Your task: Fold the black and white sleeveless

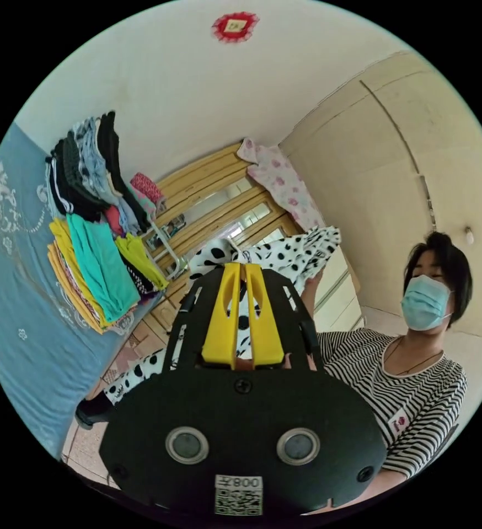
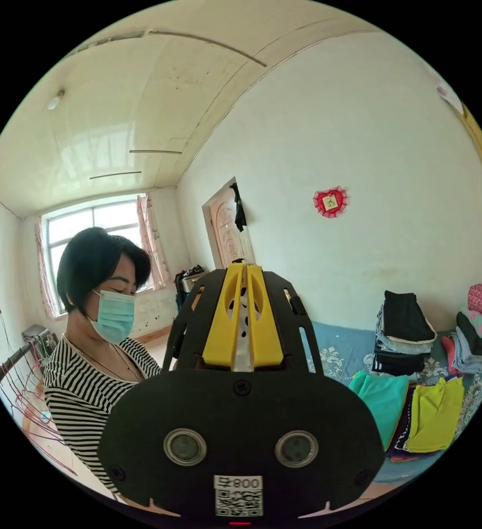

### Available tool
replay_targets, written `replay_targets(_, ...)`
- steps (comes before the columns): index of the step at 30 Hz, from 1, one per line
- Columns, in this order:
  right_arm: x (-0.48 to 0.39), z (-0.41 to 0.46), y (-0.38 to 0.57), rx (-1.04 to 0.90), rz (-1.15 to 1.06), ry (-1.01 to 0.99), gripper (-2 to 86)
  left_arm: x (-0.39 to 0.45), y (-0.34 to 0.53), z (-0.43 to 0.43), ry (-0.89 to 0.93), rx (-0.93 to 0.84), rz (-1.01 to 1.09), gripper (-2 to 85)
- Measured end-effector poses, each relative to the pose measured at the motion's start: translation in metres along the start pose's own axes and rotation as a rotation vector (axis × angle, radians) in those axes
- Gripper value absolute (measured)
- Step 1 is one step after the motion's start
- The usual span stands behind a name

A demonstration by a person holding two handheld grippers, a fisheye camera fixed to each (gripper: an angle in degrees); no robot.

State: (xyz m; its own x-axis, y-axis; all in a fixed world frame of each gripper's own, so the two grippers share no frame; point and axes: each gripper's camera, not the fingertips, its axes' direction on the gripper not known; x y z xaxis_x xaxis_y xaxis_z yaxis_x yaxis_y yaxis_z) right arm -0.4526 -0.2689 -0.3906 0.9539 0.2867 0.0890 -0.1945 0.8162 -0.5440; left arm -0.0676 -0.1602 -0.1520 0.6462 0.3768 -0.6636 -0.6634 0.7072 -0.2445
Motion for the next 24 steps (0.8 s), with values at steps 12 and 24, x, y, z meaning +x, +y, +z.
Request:
replay_targets(12, 0.068, -0.002, 0.057, 0.003, 0.167, -0.042, 0.7, 0.228, -0.142, -0.141, -0.281, 0.179, 0.368, 1.7)
replay_targets(24, 0.095, 0.028, 0.098, -0.069, 0.221, -0.198, 0.6, 0.389, -0.202, -0.133, -0.591, 0.184, 0.567, 1.6)
